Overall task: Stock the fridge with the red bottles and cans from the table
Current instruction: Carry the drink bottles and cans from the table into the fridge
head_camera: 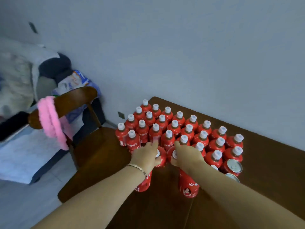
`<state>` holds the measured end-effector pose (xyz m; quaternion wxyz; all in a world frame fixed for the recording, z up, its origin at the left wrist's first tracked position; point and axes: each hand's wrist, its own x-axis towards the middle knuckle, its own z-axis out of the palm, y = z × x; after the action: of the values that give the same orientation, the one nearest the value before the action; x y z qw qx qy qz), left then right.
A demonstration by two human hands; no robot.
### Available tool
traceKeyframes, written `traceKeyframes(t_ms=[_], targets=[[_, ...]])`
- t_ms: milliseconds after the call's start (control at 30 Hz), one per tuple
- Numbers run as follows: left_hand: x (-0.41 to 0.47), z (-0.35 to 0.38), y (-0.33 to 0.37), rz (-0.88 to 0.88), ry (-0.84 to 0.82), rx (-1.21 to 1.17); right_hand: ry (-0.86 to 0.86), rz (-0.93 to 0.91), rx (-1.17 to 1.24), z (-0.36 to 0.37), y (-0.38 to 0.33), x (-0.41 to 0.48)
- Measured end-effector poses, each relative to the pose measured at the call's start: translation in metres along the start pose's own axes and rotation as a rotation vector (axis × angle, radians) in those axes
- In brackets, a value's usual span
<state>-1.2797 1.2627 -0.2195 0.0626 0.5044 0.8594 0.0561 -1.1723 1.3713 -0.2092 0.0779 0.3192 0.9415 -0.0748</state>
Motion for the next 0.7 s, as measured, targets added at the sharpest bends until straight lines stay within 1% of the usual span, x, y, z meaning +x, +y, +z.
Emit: traceKeyframes(t_ms=[100,200,367,467,567,600,633,700], targets=[[-0.041,-0.026,0.001,-0.211,0.071,-0.083,0.023,-0.148,-0.084,-0.027,-0.016,-0.019],[-0.101,-0.051,-0.002,-0.414,0.113,-0.079,0.048,-0.36,-0.119,-0.047,-0.047,-0.055],[-0.219,-0.085,-0.012,-0.713,0.146,-0.053,-0.036,-0.667,-0.166,-0.066,-0.131,-0.123],[-0.308,-0.097,-0.018,-0.9,0.21,-0.042,-0.066,-0.806,-0.23,-0.066,-0.2,-0.178],[-0.409,-0.106,-0.02,-1.124,0.266,-0.045,-0.029,-1.014,-0.266,-0.06,-0.264,-0.251],[-0.452,-0.107,-0.017,-1.216,0.286,-0.047,-0.015,-1.112,-0.262,-0.054,-0.287,-0.283],[-0.477,-0.108,-0.016,-1.267,0.299,-0.059,-0.011,-1.166,-0.261,-0.054,-0.298,-0.303],[-0.56,-0.106,-0.002,-1.417,0.325,-0.055,-0.005,-1.315,-0.265,-0.042,-0.334,-0.37]])
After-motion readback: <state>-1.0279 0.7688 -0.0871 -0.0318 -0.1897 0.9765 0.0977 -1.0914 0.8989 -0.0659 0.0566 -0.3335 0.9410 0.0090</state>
